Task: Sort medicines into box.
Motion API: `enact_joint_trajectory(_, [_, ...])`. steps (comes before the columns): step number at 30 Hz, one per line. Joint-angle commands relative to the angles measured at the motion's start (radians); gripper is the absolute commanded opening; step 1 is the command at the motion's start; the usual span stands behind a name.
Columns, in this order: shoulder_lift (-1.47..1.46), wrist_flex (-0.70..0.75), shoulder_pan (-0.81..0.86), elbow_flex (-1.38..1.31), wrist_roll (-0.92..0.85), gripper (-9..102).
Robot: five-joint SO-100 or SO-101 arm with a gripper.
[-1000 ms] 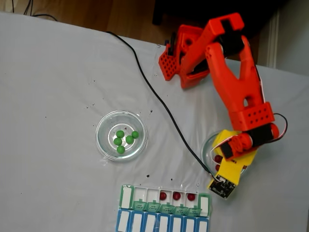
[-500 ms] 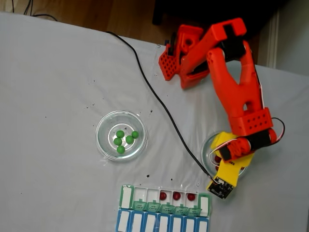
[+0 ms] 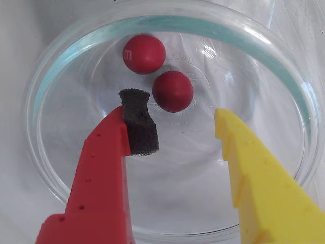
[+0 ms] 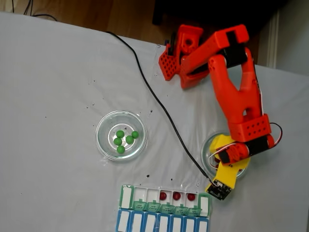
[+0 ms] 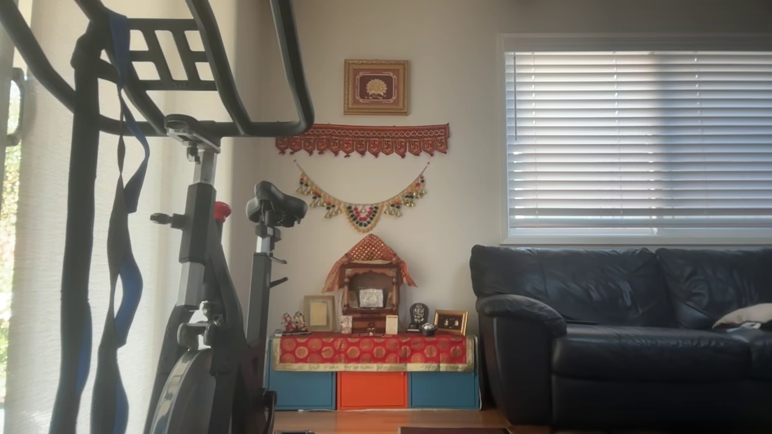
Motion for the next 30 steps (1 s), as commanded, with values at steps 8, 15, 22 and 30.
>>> enact_joint_trajectory(8, [-0.044,0.005,0.021,-0.132,-0.054,23])
enact_joint_trajectory(15, [-0.035,0.002,0.025,-0.123,-0.060,22])
enact_joint_trajectory(22, [-0.028,-0.005,0.021,-0.112,-0.060,22])
enact_joint_trajectory(30, [-0.020,-0.072,0.008,-0.055,-0.055,20])
